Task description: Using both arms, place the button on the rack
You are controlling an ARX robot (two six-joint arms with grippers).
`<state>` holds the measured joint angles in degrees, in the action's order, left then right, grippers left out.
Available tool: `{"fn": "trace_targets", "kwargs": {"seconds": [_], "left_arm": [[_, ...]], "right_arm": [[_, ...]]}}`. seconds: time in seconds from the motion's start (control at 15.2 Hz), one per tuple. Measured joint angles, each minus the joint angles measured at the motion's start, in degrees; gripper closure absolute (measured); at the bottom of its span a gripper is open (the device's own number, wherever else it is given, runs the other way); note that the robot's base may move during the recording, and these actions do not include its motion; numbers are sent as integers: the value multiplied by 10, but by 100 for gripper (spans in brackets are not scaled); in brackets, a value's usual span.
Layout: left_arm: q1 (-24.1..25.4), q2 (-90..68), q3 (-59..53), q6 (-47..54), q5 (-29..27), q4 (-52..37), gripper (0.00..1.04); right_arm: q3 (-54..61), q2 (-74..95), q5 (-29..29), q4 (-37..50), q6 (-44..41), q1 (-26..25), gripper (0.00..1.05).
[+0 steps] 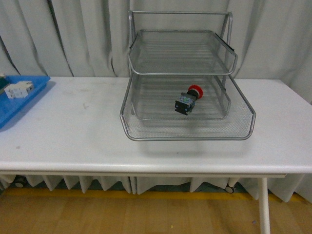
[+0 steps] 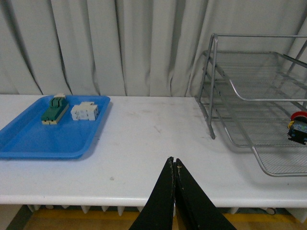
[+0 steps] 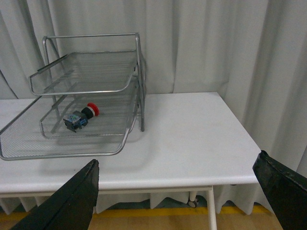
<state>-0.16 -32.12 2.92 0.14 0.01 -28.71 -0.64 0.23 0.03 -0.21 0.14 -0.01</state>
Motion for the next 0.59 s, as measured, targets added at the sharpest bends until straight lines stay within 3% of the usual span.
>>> {"fn": "trace_targets", "kwargs": {"seconds": [0.13, 0.59], "left_arm": [[0, 20, -21, 0, 0, -20, 103], [0, 140, -24, 0, 0, 107, 103]], "right_arm": [[0, 0, 0, 0, 0, 0, 6], [0, 0, 0, 0, 0, 0, 6]]}}
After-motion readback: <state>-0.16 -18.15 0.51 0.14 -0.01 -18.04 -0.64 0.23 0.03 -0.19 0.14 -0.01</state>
